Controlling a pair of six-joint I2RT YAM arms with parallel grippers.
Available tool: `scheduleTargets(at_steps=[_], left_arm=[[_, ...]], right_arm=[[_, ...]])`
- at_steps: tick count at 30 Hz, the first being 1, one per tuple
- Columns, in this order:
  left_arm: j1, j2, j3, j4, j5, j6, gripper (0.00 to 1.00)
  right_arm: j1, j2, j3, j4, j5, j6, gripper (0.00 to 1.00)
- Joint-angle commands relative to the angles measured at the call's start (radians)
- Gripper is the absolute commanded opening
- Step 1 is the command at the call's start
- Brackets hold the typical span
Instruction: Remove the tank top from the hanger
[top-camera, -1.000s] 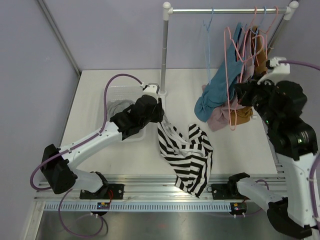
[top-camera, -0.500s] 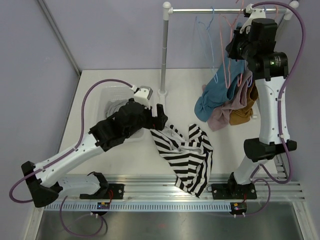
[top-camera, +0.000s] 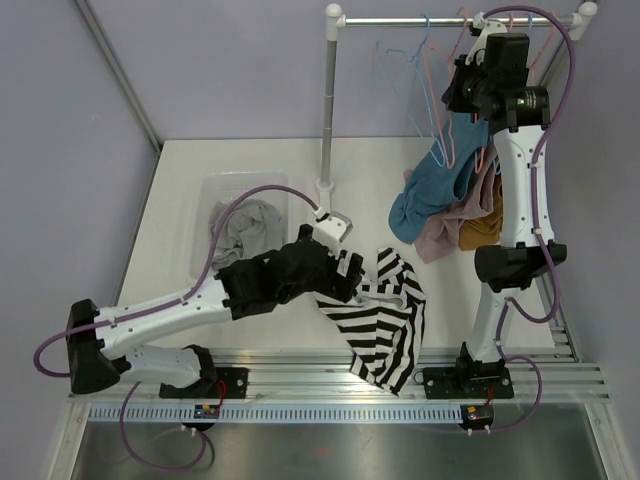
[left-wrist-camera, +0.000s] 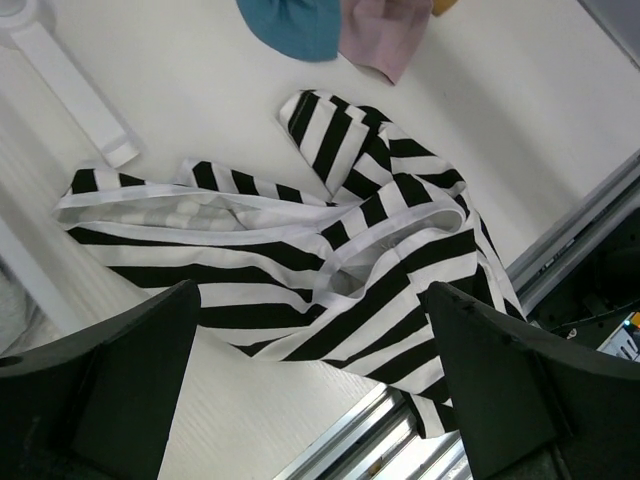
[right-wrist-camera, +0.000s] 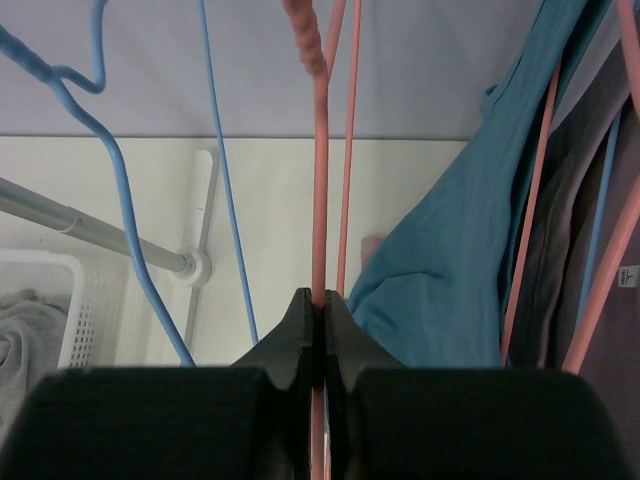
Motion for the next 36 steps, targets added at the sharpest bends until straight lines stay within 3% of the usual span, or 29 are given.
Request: scheduleTargets(at_steps=[1, 2, 3, 6, 7, 9, 10, 14, 18, 23, 26, 28, 29, 30, 32, 36], left_arm=[[-0.045, 0.068, -0.006, 0.128, -0.009, 0.045, 0.99], [-0.059, 0.086, -0.003, 0.151, -0.006, 0.048, 0.99], [-0.062, 0.126, -0.003, 0.166, 0.02, 0.051, 0.99], [-0.074, 0.193, 0.007, 0.214, 0.061, 0.058, 0.99], [-0.076, 0.236, 0.008, 0.223, 0.07, 0.061, 0.99], [-0.08, 0.284, 0.019, 0.238, 0.092, 0.055, 0.99], [-0.083, 0.322, 0.022, 0.245, 0.097, 0.055, 0.99], [-0.115, 0.403, 0.042, 0.258, 0.107, 0.05, 0.99], [-0.128, 0.506, 0.071, 0.269, 0.12, 0.038, 0.99], [-0.134, 0.634, 0.082, 0.309, 0.137, 0.024, 0.99], [-0.146, 0.684, 0.077, 0.33, 0.147, 0.016, 0.93], [-0.151, 0.694, 0.073, 0.346, 0.144, 0.009, 0.72], [-0.155, 0.694, 0.073, 0.349, 0.137, 0.007, 0.54], [-0.157, 0.691, 0.073, 0.34, 0.129, 0.002, 0.27], [-0.157, 0.675, 0.08, 0.323, 0.109, 0.004, 0.02], [-0.157, 0.561, 0.091, 0.236, 0.009, 0.001, 0.0]], right_arm=[[-0.004, -0.061, -0.007, 0.052, -0.02, -0.019, 0.0], [-0.005, -0.063, -0.001, 0.044, -0.019, -0.022, 0.02], [-0.004, -0.069, -0.001, 0.041, -0.017, -0.023, 0.22], [-0.005, -0.095, -0.024, 0.05, -0.005, -0.027, 0.38], [-0.005, -0.103, -0.022, 0.045, -0.005, -0.03, 0.52], [-0.005, -0.133, -0.03, 0.042, 0.004, -0.027, 0.65], [-0.005, -0.147, -0.034, 0.041, 0.007, -0.026, 0.8], [-0.005, -0.227, -0.057, 0.012, -0.005, -0.016, 0.99], [-0.005, -0.394, -0.177, 0.001, -0.048, 0.002, 0.99], [-0.005, -0.667, -0.489, 0.111, -0.146, 0.025, 0.99], [-0.005, -0.776, -0.588, 0.142, -0.184, 0.039, 0.99], [-0.005, -0.811, -0.619, 0.148, -0.207, 0.054, 0.99], [-0.005, -0.84, -0.628, 0.15, -0.232, 0.062, 1.0], [-0.005, -0.854, -0.645, 0.153, -0.242, 0.063, 0.99], [-0.005, -0.895, -0.663, 0.16, -0.25, 0.068, 1.0], [-0.005, -0.943, -0.692, 0.168, -0.244, 0.071, 1.0]])
